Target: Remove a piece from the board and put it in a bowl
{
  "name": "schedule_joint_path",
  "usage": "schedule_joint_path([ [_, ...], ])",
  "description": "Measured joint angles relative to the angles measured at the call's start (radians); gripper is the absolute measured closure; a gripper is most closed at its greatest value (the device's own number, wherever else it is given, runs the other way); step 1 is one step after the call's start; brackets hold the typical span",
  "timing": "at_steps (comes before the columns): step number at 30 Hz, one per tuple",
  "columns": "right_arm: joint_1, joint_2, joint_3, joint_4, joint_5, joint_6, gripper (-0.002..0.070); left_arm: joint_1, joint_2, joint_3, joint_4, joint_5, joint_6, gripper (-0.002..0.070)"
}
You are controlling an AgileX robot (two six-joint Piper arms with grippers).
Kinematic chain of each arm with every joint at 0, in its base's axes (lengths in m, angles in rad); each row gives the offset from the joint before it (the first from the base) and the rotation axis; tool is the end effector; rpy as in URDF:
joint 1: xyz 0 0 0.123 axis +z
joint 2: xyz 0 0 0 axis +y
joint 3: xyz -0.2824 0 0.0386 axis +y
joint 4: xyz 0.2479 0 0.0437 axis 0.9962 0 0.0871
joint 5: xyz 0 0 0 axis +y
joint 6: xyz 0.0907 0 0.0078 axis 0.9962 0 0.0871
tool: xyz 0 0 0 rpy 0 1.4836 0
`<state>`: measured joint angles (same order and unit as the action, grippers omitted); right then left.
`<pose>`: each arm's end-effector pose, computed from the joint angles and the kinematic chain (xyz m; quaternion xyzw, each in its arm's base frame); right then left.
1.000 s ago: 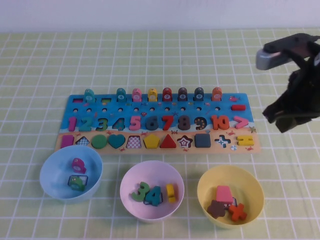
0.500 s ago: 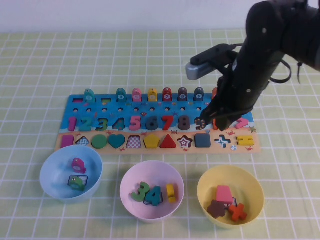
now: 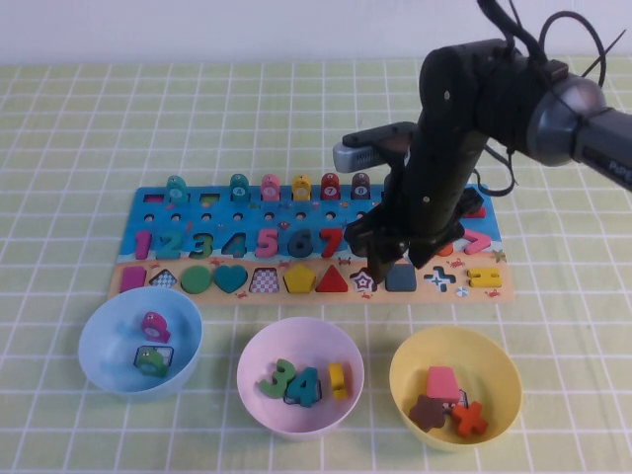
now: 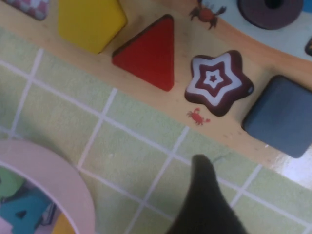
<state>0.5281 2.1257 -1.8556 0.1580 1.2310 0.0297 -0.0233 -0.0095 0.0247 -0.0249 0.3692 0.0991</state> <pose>0.3788 0.2366 0.2298 -0.2253 0.9681 0.0948 0.0541 0.0528 -0.0021 0.1721 0.0425 0.8028 0.0120 0.5945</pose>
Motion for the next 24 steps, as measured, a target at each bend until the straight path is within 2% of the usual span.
schedule_joint_path([
  [13,0.0,0.023,-0.001,-0.093,-0.002,0.223,0.0272,0.0,0.0,0.0,0.0,0.0,0.0,0.0679],
  [24,0.0,0.064,-0.001,-0.074,-0.061,0.27,0.0272,0.0,0.0,0.0,0.0,0.0,0.0,0.0679],
])
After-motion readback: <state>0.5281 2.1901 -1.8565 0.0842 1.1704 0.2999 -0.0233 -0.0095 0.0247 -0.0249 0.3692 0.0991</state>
